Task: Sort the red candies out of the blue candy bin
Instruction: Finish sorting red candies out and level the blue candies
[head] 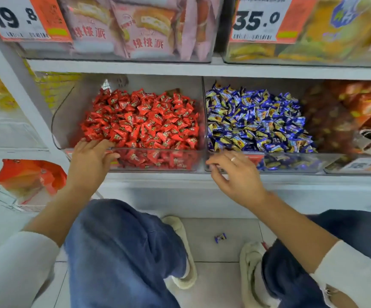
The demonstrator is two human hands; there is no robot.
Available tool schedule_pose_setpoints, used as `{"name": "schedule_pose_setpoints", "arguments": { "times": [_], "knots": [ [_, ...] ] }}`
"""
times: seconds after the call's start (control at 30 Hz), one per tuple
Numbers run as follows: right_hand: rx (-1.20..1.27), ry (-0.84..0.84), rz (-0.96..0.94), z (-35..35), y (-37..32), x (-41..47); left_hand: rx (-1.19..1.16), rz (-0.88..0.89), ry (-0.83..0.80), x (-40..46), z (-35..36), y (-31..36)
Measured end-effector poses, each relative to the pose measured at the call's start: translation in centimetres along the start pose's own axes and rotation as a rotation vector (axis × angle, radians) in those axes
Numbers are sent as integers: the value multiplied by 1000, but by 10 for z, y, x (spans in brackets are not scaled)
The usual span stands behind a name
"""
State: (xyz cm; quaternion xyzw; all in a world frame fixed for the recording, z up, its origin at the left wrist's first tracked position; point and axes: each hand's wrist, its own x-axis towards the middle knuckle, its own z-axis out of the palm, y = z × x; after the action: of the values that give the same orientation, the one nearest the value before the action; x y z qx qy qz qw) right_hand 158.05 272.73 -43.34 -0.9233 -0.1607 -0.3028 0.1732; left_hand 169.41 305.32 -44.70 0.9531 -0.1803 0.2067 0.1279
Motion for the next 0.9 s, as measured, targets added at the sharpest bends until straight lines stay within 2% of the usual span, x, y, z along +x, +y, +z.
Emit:
{"name": "schedule_pose_setpoints", "arguments": {
  "times": [0.13, 0.2, 0.27, 0.37, 0.43, 0.5, 0.57, 0.63, 0.73, 0.83, 0.9],
  "knots": [
    [42, 68, 274, -29, 38, -54, 39, 10, -16, 0, 0, 0],
    [59, 66, 416, -37, 47, -76, 10, -66, -43, -3, -2, 7],
    [67, 33, 517, -42, 51, -99, -22, -69, 0, -10, -7, 25],
    [5, -136, 620, -48, 54, -141, -81, 58, 111, -24, -11, 77],
    [-53, -299, 698, -52, 61, -168, -106, 200, 105, -38, 4, 118],
    [-82, -432, 794, -52, 72, -191, -152, 299, -67, -56, 35, 156],
    [-104, -573, 904, -45, 86, -211, -213, 352, -327, -76, 74, 190],
    [-89, -672, 1001, -31, 98, -234, -220, 309, -607, -96, 116, 217],
    [-81, -751, 1137, -3, 119, -275, -155, 151, -917, -124, 190, 241],
    [-105, -824, 1249, 34, 142, -315, -56, 107, -1106, -151, 261, 252],
    [-84, -859, 1305, 62, 162, -333, -28, 57, -1147, -160, 302, 257]
  ]
}}
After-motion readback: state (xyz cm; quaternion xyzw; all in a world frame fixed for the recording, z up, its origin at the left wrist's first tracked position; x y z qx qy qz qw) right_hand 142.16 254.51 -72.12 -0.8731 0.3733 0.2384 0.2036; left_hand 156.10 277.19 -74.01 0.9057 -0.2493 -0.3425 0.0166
